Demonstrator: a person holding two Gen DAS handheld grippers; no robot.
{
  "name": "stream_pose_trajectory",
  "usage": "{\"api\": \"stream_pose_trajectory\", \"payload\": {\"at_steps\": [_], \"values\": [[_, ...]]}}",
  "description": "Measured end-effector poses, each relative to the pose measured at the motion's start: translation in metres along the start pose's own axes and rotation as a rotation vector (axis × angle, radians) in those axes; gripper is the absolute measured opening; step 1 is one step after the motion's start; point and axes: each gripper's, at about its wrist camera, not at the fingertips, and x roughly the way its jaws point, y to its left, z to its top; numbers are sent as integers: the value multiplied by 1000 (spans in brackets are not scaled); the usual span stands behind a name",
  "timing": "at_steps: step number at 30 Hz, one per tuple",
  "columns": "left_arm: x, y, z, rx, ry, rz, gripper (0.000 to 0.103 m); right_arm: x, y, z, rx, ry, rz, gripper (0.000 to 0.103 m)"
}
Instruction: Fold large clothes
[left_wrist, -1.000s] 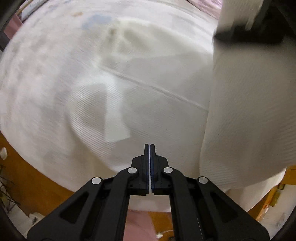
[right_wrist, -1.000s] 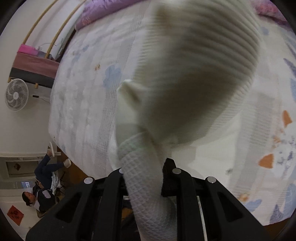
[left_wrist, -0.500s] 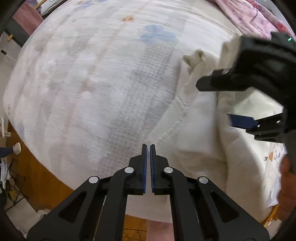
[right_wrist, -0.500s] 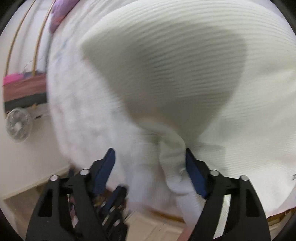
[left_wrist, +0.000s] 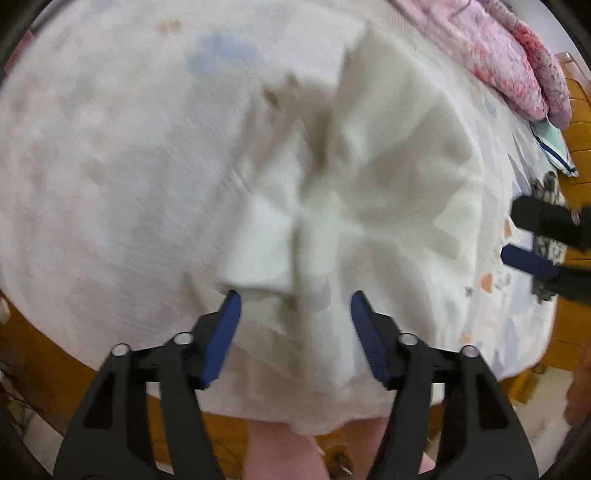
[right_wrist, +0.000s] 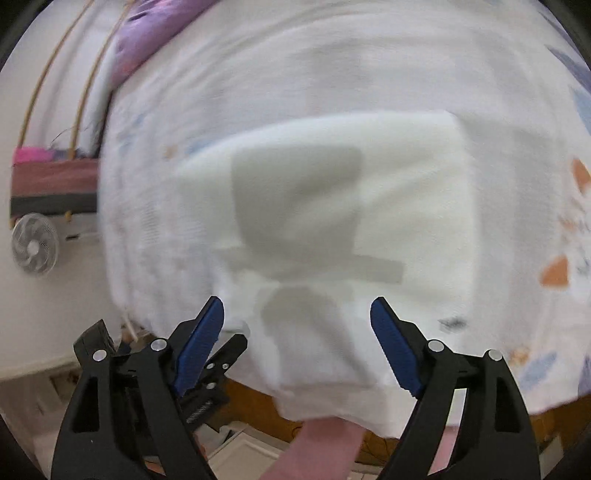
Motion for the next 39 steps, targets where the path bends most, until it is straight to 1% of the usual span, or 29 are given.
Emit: {"api": "stream_pose_trajectory", "payload": {"at_steps": [1,2,3,4,6,7,9,10,11,12,13,15,17,19,20,21,22,24,25,27,28,29,30,32,35,36,37,38,39], "values": [[11,-3,-1,-4,51,-1,54,-1,-10,-2,25,4,-3,78],[23,-9,-3,13,89,60,39,0,-19,-6,44,8,-11,77],[30,-15,-4,40,100,110,21,1,-23,-7,50,10,-21,71],[33,-22,-5,63,97,131,11,1,-27,-9,51,11,-37,66],[25,-26,-3,70,62,152,8,0,-27,-11,32,7,-90,40],[19,-26,-2,67,42,165,8,-4,-24,-11,7,-4,-100,33],[1,-17,2,39,6,189,8,-12,-14,-7,-47,-31,-90,28],[-7,-10,4,26,-12,214,2,-14,-3,-3,-92,-35,-71,26],[-13,-5,7,28,-32,277,0,-15,4,0,-129,-36,-51,22],[-19,3,12,45,-59,423,0,-13,18,7,-177,-39,-32,21],[-22,13,16,56,-60,474,0,-9,30,14,-206,-42,-23,21],[-26,52,29,-40,-10,356,0,9,56,34,-259,-32,-11,21],[-22,73,35,-68,64,283,0,27,79,54,-287,-10,-46,21],[-20,68,31,-41,103,173,1,30,88,66,-269,12,-59,23],[-19,56,25,-17,109,100,3,24,90,67,-263,1,-69,32],[-18,45,21,3,118,43,13,20,91,66,-271,-17,-83,46],[-15,33,16,20,130,-15,36,16,92,65,-284,-30,-94,51],[-8,14,8,25,137,-95,65,14,90,62,-287,-11,-115,54],[1,3,2,16,149,-143,68,15,89,62,-275,3,-120,54],[23,-7,-5,-12,197,-176,63,20,92,65,-249,38,-130,55],[33,-12,-8,-26,194,-140,31,22,96,66,-247,51,-128,55],[40,-11,-11,-36,190,-87,18,24,100,66,-255,71,-134,59],[44,-8,-12,-60,191,-82,14,28,104,66,-260,80,-151,63],[35,0,-13,-141,155,-128,10,45,117,68,-261,112,-200,68],[15,4,-21,-154,100,-158,10,86,132,74,-196,234,-150,69],[10,5,-23,-169,91,-174,10,102,134,77,-167,245,-175,64],[5,9,-25,-195,76,-190,10,112,135,79,-157,235,-247,55],[2,13,-27,-210,66,-196,10,124,130,83,-137,206,-361,14],[0,15,-27,-224,58,-185,9,127,123,86,-98,194,-353,6]]}}
